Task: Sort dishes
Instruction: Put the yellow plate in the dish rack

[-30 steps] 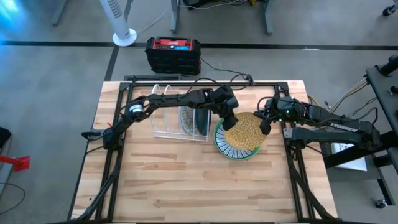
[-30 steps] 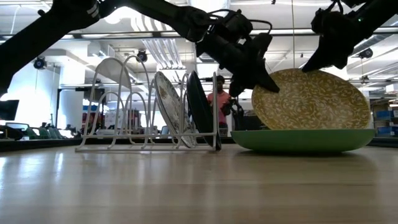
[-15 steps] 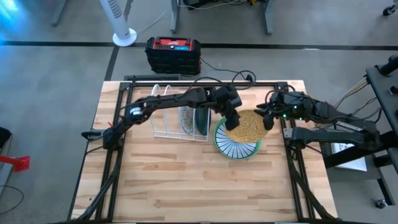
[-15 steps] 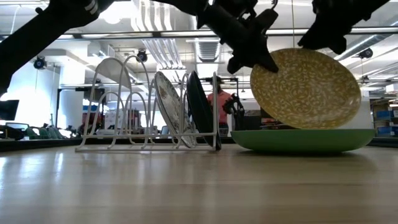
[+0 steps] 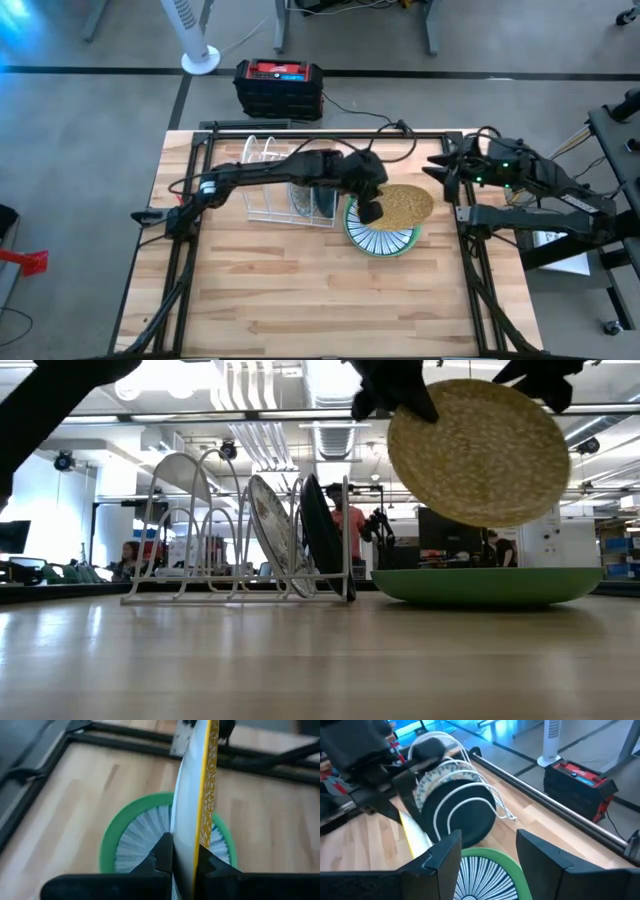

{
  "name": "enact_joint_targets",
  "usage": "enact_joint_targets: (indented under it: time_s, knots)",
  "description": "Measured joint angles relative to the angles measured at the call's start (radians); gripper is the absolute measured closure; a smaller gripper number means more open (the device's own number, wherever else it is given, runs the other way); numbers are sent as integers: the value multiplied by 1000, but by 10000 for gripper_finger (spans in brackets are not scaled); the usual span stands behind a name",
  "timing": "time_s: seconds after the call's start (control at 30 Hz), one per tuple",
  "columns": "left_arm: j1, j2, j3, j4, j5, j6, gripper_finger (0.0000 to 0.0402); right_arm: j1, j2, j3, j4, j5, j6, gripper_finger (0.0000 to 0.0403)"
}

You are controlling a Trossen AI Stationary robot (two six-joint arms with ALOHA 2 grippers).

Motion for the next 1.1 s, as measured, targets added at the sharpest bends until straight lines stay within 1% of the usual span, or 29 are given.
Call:
enact_joint_targets:
  time_s: [0.07, 0.2, 0.3, 0.4, 0.47, 0.57, 0.67, 0.73, 0.83, 0.9, 1.1]
  knots:
    - [-21, -11, 9, -28, -65, -6, 398, 0, -9, 31, -21, 0, 0, 222]
    - [-70, -57, 6, -93, -253, -30, 398, 0, -22, 68, -53, 1, -2, 222]
    - [-113, -124, 6, -102, -414, -47, 398, 0, -32, 68, -55, 1, -2, 222]
    - [-150, -188, 9, -111, -547, -58, 398, 0, -33, 54, -55, 1, -2, 222]
    - [-174, -214, 9, -118, -648, -63, 399, 0, -28, 39, -55, 1, -2, 222]
    - [-201, -237, 7, -174, -766, -84, 399, 0, -23, 18, -46, 2, -2, 222]
    - [-212, -257, 6, -244, -856, -151, 399, 0, -10, 5, -38, 2, 4, 222]
    - [-212, -266, 7, -321, -923, -212, 399, 0, -2, -3, -36, 2, 6, 222]
    - [-210, -264, 7, -430, -995, -308, 399, 0, 9, -15, -16, 2, 6, 222]
    - [-210, -263, 6, -496, -1028, -370, 399, 0, 17, -24, -10, 2, 8, 222]
    - [-211, -272, 8, -654, -1074, -528, 399, 0, 29, -55, 4, 2, 21, 222]
